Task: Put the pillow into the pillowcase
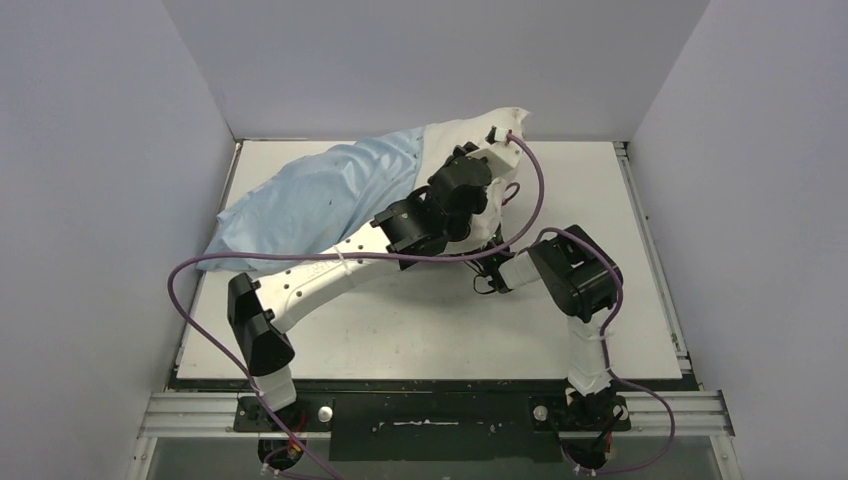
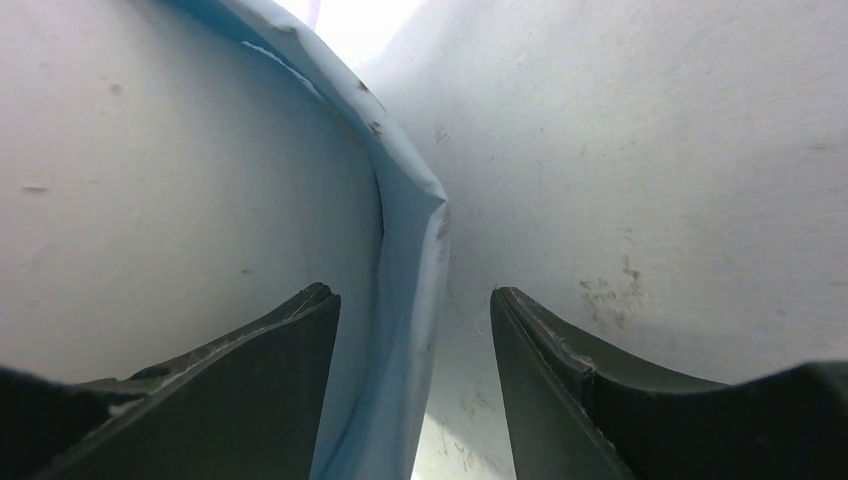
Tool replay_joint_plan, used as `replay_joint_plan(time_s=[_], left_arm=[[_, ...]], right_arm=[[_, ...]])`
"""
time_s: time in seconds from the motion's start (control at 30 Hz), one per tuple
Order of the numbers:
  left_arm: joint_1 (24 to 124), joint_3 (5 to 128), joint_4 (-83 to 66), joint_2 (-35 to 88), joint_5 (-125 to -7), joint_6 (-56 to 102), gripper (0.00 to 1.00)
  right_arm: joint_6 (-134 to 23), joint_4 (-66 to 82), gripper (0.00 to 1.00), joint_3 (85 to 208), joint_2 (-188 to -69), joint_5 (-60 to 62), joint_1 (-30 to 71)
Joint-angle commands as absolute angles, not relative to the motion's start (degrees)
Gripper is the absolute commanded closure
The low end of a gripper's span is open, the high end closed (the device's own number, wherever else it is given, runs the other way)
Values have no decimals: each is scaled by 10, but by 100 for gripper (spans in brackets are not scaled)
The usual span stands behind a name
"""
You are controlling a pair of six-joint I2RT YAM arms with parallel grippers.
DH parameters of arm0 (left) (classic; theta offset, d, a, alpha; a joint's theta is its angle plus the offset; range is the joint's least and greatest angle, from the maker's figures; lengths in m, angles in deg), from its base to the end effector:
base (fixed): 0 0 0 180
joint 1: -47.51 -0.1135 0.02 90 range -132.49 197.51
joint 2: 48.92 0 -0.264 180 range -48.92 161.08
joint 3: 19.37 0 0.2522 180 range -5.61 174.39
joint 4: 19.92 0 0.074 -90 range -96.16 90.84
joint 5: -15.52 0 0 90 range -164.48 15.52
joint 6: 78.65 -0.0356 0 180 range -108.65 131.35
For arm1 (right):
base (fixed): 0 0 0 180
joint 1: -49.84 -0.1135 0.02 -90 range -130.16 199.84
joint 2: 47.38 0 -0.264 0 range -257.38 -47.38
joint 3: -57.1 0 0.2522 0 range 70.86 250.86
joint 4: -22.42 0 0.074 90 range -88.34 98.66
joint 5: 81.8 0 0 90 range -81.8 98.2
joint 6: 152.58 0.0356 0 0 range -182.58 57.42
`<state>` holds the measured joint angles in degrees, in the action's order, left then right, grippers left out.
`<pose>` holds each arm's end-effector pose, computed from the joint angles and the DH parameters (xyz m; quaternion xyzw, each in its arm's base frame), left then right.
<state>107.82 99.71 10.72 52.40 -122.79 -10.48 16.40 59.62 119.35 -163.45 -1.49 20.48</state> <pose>0.2248 -0.3406 0.4275 0.2764 0.7055 0.1147 0.6424 0.3365 0.1962 0.1159 0.2895 0.7464 0.5223 0.2936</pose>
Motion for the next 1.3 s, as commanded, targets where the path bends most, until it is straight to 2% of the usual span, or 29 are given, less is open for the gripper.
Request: replay_joint_plan(time_s=[0.0, 0.07, 0.1, 0.23, 0.27, 0.43, 0.6, 0.93, 1.03, 1.17, 1.27], left_arm=[[1078, 1004, 64, 466, -1254, -101, 100], [1078, 995, 63, 460, -1251, -95, 100], [1078, 990, 60, 458, -1250, -93, 100], [1077, 979, 60, 456, -1254, -93, 100], [1075, 975, 60, 454, -1256, -94, 100], [1053, 919, 57, 432, -1262, -77, 100], [1021, 844, 54, 402, -1244, -40, 100], [987, 808, 87, 391, -1208, 1, 100], [957, 793, 93, 372, -1201, 12, 100], [948, 804, 79, 364, -1185, -3, 100], [977, 829, 82, 373, -1141, -4, 100]], right_arm=[[174, 644, 43, 1231, -1659, 4, 188], [174, 656, 46, 1240, -1672, -3, 184], [175, 660, 51, 1241, -1673, -1, 182], [161, 672, 97, 1226, -1653, 7, 182], [143, 673, 100, 1218, -1636, 12, 185], [36, 613, 100, 1180, -1481, 27, 210], [25, 585, 100, 1123, -1361, 38, 223], [36, 586, 100, 1082, -1299, 36, 253], [2, 532, 100, 1094, -1248, 54, 270], [-63, 497, 100, 1140, -1246, 25, 237], [-76, 491, 100, 1159, -1253, 24, 217]])
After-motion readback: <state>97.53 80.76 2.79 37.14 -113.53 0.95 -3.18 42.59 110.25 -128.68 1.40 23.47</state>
